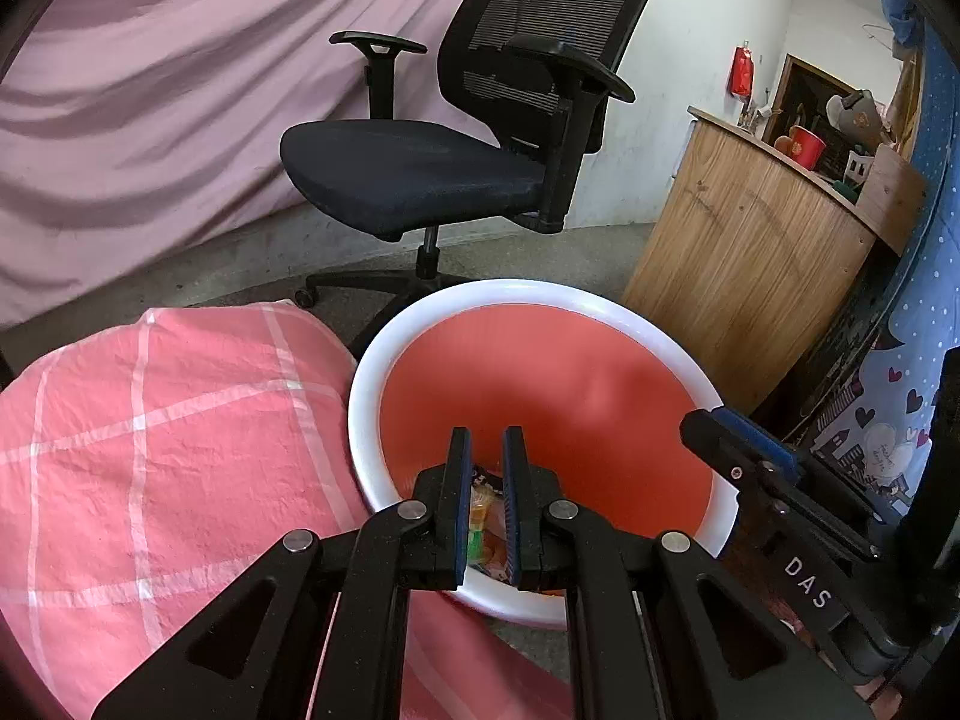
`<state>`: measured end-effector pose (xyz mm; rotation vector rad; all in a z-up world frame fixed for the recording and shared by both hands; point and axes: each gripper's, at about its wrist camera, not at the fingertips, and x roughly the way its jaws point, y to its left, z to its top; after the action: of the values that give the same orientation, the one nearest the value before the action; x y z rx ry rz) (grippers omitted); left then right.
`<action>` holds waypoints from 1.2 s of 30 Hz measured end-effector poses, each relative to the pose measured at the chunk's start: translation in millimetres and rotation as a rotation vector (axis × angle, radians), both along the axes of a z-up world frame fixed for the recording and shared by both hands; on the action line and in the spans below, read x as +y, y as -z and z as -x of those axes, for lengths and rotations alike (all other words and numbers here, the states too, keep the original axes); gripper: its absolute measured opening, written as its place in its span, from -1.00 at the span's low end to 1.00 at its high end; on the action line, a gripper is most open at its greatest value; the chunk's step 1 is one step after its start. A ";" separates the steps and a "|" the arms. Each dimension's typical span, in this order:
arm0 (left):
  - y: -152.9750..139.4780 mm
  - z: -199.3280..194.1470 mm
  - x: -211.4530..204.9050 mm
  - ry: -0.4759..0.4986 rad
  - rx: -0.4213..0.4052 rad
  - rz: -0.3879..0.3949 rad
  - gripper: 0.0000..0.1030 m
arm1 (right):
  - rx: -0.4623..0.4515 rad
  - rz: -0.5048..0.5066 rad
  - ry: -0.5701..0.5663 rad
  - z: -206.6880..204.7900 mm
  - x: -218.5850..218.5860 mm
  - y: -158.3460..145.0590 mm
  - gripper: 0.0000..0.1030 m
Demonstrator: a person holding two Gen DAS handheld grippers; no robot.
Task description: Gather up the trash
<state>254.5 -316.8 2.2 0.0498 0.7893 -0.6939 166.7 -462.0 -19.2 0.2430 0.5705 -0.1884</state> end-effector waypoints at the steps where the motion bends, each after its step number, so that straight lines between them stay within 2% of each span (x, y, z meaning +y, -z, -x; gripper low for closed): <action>1: 0.1 -0.4 -0.2 0.001 0.001 -0.001 -0.85 | 0.003 -0.001 0.000 -0.1 -0.1 0.5 -0.61; 17: -0.3 -5.8 12.5 -0.050 0.004 -0.002 -0.81 | 0.021 -0.004 0.008 -5.4 -1.2 2.3 -0.52; 28: -9.6 1.3 33.5 -0.110 -0.034 0.011 -0.20 | 0.004 0.006 0.008 -4.3 0.2 1.3 -0.40; 32: -11.3 3.4 46.4 -0.150 -0.040 0.022 -0.10 | -0.013 0.013 0.010 -4.2 2.0 -1.5 -0.10; 36: -14.8 4.7 61.6 -0.188 -0.056 0.026 0.03 | -0.027 0.027 0.007 -3.8 5.4 -5.1 -0.06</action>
<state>249.8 -255.2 17.0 -0.0279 0.7214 -0.5225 170.4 -456.7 -14.2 0.2211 0.5399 -0.1989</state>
